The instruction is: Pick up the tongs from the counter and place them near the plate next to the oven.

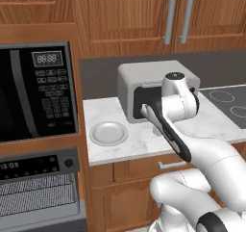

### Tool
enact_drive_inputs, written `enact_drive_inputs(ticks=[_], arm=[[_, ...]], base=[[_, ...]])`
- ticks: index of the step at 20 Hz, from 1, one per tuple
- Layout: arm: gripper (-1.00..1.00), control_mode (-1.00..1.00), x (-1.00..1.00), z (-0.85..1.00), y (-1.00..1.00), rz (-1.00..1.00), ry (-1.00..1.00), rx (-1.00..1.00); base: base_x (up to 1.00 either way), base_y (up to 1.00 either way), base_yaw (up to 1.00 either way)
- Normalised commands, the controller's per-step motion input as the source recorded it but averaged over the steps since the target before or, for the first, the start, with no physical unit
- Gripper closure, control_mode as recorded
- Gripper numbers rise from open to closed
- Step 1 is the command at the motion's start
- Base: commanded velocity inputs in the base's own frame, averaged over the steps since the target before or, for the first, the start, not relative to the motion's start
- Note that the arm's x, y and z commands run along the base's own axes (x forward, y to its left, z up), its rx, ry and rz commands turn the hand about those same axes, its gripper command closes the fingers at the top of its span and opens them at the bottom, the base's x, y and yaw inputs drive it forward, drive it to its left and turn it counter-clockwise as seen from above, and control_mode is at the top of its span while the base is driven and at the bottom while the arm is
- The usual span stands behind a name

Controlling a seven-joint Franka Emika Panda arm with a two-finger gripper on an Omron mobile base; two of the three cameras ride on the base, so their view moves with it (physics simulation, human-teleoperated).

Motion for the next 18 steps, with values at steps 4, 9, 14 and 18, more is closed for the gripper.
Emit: enact_drive_inputs(ticks=[4,9,14,18], arm=[[1.00,1.00,0.00,0.00,0.00,0.00,0.00,0.00],[1.00,-1.00,0.00,-0.08,0.00,0.01,0.00,0.00],[1.00,-1.00,0.00,-0.25,0.00,0.00,0.01,-0.01],[1.00,-1.00,0.01,-0.22,-0.04,0.00,0.07,0.00]], base=[[0.58,0.00,0.18],[0.10,0.00,0.06],[0.00,0.00,0.00],[0.00,0.00,0.00]])
